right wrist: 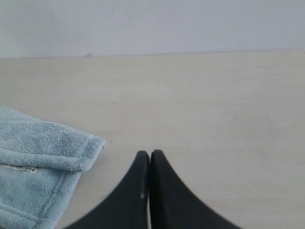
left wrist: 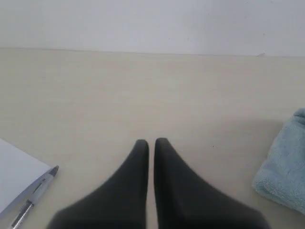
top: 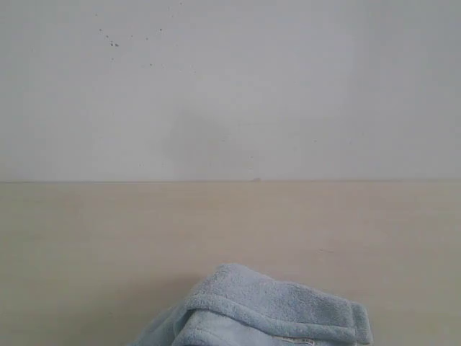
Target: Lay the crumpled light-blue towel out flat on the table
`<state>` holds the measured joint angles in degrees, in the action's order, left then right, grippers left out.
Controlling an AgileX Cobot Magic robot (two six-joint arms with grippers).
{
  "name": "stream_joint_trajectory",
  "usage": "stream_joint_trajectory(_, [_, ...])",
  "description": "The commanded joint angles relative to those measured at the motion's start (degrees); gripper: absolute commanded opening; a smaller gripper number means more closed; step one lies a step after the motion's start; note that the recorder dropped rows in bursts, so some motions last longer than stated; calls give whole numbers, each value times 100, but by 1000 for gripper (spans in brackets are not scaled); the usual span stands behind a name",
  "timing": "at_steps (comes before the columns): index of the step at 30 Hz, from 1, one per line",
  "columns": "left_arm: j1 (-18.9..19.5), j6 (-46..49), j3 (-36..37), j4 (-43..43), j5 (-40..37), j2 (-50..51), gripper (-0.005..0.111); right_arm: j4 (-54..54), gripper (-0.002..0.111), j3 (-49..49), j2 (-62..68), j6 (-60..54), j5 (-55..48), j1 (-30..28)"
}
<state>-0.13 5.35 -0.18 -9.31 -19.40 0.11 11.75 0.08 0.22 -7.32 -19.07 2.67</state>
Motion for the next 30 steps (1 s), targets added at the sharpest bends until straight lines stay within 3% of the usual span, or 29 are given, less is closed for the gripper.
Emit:
stream_joint_trajectory(1, [7, 30, 18, 36, 11, -11, 4, -13, 0, -8, -22, -29, 15, -20])
stream_joint_trajectory(3, [7, -265, 18, -473, 250, -11, 4, -13, 0, -8, -22, -29, 15, -20])
stream_joint_trajectory(4, [7, -603, 18, -1353, 485, -11, 4, -13, 0, -8, -22, -29, 15, -20])
stream_joint_trajectory(5, [7, -900, 18, -2777, 744, -11, 4, -13, 0, -8, -22, -29, 15, -20])
stream_joint_trajectory(7, [7, -880, 18, -4263, 721, -11, 4, -13, 0, -8, -22, -29, 15, -20])
stream_joint_trajectory(18, [7, -535, 18, -4359, 617, -11, 4, -13, 0, -8, -22, -29, 15, -20])
stream_joint_trajectory(20, [7, -535, 18, -4436, 892, -11, 4, -13, 0, -8, -22, -29, 15, -20])
stream_joint_trajectory(21, [7, -535, 18, -4582, 1043, -11, 4, -13, 0, -8, -22, -29, 15, -20])
stream_joint_trajectory(22, [7, -570, -104, -5334, 1367, -11, 4, -13, 0, -8, -22, -29, 15, -20])
stream_joint_trajectory(24, [7, -480, -919, -5765, 1835, -11, 4, -13, 0, -8, -22, -29, 15, -20])
stream_joint_trajectory(27, [7, 436, -2224, -4828, 3067, -11, 4, -13, 0, -8, -22, -29, 15, -20])
stream_joint_trajectory(28, [7, 545, -2684, -3730, 3581, 240, 4, -13, 0, -8, -22, -29, 15, -20])
stream_joint_trajectory(30, [7, 318, -3190, -2404, 3551, 757, 4, -13, 0, -8, -22, -29, 15, -20])
